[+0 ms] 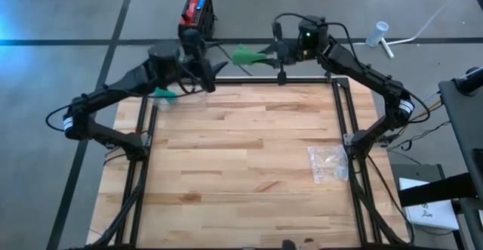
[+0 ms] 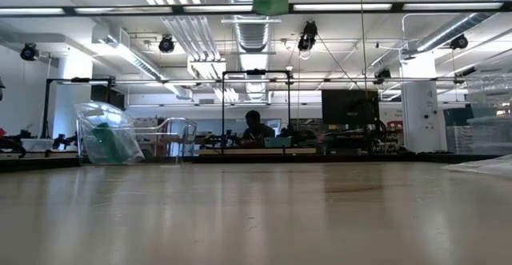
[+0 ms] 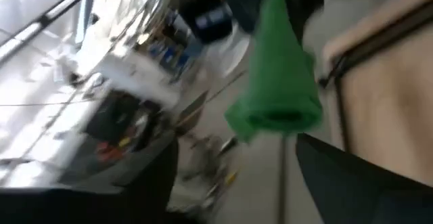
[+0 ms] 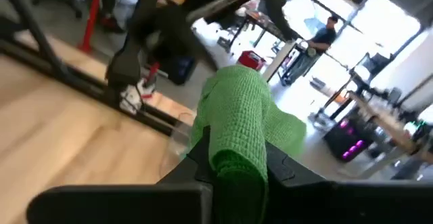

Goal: Roll bandage
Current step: Roll the green bandage

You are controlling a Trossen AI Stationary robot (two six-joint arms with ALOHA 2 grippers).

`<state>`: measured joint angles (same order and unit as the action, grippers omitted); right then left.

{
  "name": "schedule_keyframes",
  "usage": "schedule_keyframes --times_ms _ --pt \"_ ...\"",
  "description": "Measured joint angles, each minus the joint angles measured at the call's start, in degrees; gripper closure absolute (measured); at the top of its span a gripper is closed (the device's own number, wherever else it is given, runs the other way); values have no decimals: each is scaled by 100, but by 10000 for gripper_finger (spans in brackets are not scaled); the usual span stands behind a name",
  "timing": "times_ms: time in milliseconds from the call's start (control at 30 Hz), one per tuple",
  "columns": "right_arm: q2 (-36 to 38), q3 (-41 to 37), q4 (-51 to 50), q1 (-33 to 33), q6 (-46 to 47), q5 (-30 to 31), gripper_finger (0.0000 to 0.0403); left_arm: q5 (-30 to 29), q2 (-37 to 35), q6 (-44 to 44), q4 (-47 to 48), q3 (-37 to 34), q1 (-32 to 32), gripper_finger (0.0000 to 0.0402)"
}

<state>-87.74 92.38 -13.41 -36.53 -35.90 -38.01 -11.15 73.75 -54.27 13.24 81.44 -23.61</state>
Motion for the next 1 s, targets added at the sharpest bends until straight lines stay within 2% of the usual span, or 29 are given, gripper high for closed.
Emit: schedule_keyframes --times_ms 67,233,300,467,567,733,833,1000 --pt "-1 0 -74 1 -423 10 369 682 -10 498 160 226 -194 95" --pt "-25 2 -124 9 -1231 70 369 3094 300 1978 257 776 -811 48" --pt "-25 1 -139 67 -1683 298 369 3565 577 2529 300 997 -1001 40" --pt "-29 -3 -325 341 -3150 1187 369 4067 1280 3348 622 1798 -1391 44" --pt "-68 -7 -297 517 -3911 1874 369 4578 1774 3620 1340 2497 -1518 53" --pt "-206 -11 -294 697 -4729 2822 369 5386 2514 3594 2730 3532 -1565 69" --pt "-276 -9 -254 724 -5094 3282 369 5387 2748 3170 3475 4035 -1563 77" --pt "-324 -17 -326 751 -5600 3436 369 4544 2823 2342 3805 4210 -1533 86"
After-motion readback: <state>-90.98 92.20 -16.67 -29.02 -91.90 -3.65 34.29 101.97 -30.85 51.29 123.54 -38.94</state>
